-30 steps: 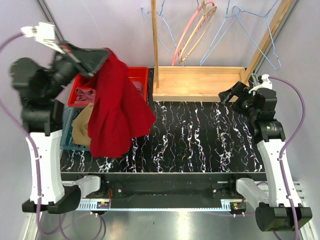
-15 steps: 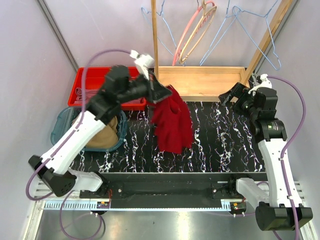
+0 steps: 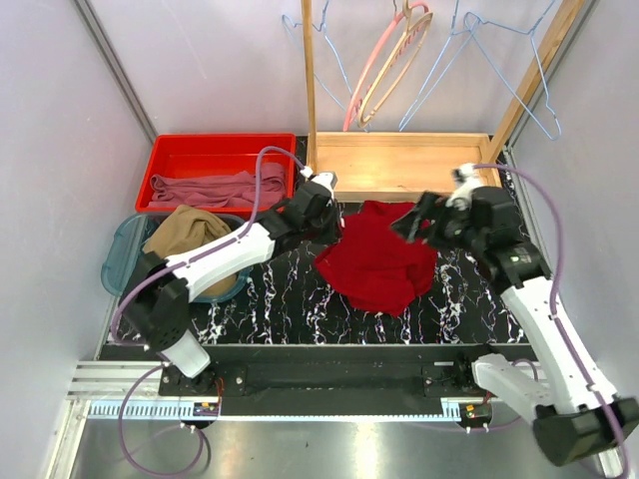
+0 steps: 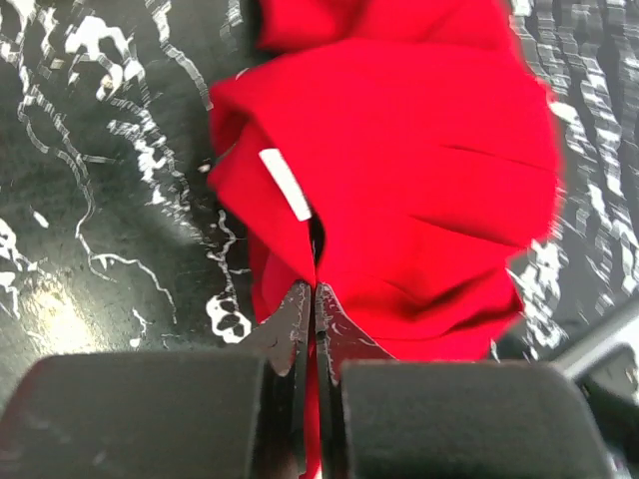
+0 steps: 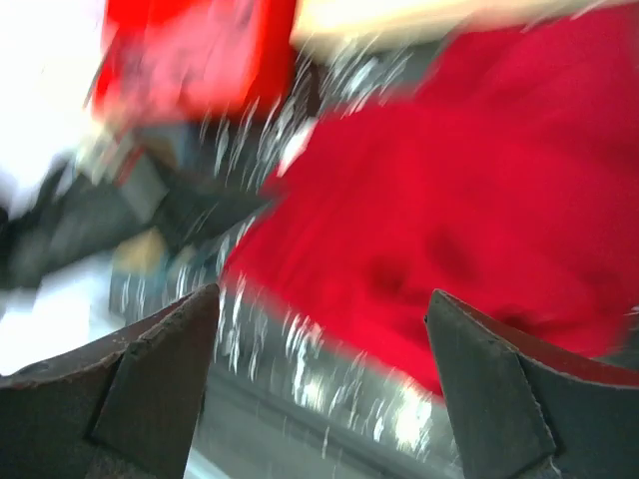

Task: Place the skirt on the hanger

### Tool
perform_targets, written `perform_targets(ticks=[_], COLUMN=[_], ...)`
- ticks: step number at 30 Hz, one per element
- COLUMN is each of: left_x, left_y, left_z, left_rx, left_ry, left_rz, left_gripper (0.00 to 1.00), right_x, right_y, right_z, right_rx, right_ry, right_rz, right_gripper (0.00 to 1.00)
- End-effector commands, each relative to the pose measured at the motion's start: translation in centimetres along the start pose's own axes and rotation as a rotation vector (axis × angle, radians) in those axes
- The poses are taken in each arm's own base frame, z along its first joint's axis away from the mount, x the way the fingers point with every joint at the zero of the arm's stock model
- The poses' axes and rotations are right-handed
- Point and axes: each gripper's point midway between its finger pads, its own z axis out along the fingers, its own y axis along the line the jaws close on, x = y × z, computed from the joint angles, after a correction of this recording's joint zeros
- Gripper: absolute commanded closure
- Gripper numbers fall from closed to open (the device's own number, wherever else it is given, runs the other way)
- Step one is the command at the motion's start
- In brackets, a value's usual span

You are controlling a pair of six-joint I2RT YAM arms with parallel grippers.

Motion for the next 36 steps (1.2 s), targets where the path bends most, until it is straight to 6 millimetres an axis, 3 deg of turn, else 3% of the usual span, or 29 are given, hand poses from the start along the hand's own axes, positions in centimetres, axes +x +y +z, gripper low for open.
perform_targets(ticks=[1, 4, 14, 19, 20, 24, 36], left_x=[-5.1, -4.7, -2.4, -3.0, -3.1, -3.2, -2.9], left_y=[-3.1, -3.8, -3.5, -3.7, -3.8, -4.1, -4.4], left_z=[0.3, 0.7, 0.6, 0.1, 0.0, -0.3, -0.9], left_rx=[0.027, 0.054, 0.059, 0.055, 0.055, 0.061, 0.057], left_ry=[-0.164, -0.139, -0.097, -0.12, -0.124, -0.127, -0.122], left_rz=[-0.076, -0.07, -0.05, -0.059, -0.06, -0.065, -0.068], left_gripper=[1.0, 1.0, 1.0, 1.0, 1.0, 1.0, 1.0], right_x=[4.8, 6.8, 10.5, 10.5, 10.4, 10.7, 11.7], right_y=[3.7, 4.1, 4.7, 5.1, 6.4, 7.3, 7.2], right_z=[1.4, 2.8, 6.4, 7.4, 7.5, 7.7, 9.3], right_rx=[-0.059, -0.037, 0.0, 0.044, 0.0, -0.023, 0.087], right_ry=[0.122, 0.162, 0.224, 0.135, 0.094, 0.03, 0.015], right_rz=[-0.125, -0.184, -0.266, -0.32, -0.331, -0.336, -0.378], right_gripper=[0.1, 0.1, 0.09, 0.01, 0.0, 0.0, 0.0])
